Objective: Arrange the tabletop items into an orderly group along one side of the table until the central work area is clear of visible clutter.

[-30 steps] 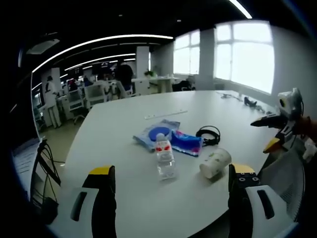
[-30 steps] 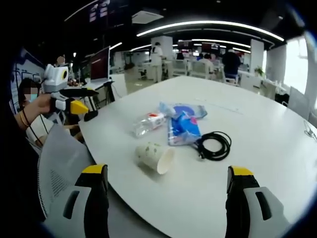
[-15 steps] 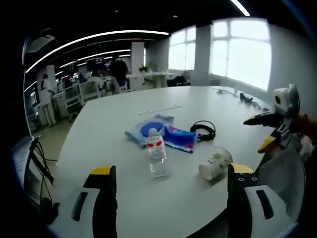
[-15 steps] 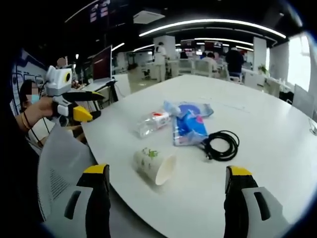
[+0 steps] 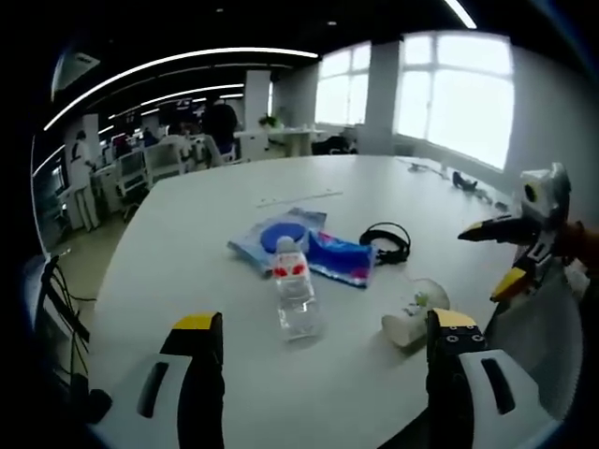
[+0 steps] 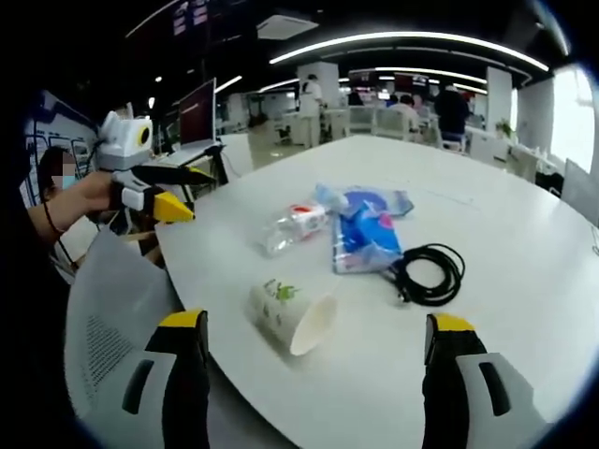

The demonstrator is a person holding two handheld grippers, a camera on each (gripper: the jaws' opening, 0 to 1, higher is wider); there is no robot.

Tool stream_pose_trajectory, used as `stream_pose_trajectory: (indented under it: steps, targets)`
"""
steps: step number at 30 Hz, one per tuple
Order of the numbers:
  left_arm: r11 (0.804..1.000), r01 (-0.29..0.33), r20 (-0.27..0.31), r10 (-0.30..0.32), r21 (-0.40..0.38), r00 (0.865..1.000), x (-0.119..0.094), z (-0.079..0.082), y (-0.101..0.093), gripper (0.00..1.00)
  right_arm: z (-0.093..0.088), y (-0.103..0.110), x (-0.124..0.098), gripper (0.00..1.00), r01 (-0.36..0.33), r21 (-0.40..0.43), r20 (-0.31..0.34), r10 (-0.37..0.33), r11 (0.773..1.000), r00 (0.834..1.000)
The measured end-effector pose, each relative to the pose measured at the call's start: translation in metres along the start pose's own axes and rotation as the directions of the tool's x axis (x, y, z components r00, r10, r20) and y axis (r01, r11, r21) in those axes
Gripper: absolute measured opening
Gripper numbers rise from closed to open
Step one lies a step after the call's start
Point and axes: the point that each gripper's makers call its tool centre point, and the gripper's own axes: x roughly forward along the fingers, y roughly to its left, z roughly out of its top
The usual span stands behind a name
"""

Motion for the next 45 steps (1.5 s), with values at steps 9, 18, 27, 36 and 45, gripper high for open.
stream_pose_trajectory:
  steps: [9, 18, 27, 36, 45]
  targets:
    - [1.0, -0.002, -0.001, 0.002, -0.021, 1.0, 0.02, 0.006, 0.01, 0.85, 0.004, -0.013, 0.01, 0.94, 0.01, -0.001, -0.004, -0.01, 1.0, 1.0]
    - [1.0, 0.001, -0.044, -0.002, -0.014, 0.999, 0.038, 0.006, 0.018, 0.8, 0.005, -0.026, 0.015, 0.94, 0.023, -0.011, -0.022, -0.024, 1.0, 0.999]
    - [0.999, 0.015, -0.133, -0.019, -0.031, 0.991, 0.053, 0.002, 0.021, 0.75, 0.0, -0.031, 0.019, 0.94, 0.031, -0.007, -0.046, -0.031, 0.999, 0.998]
    - [0.999, 0.043, -0.195, -0.047, -0.022, 0.98, 0.072, 0.002, 0.016, 0.69, -0.005, -0.034, 0.023, 0.95, 0.033, -0.002, -0.067, -0.033, 0.999, 0.997]
    - [0.997, 0.071, -0.233, -0.069, 0.002, 0.97, 0.091, -0.001, 0.014, 0.68, -0.009, -0.042, 0.024, 0.95, 0.049, 0.001, -0.081, -0.049, 0.999, 0.996]
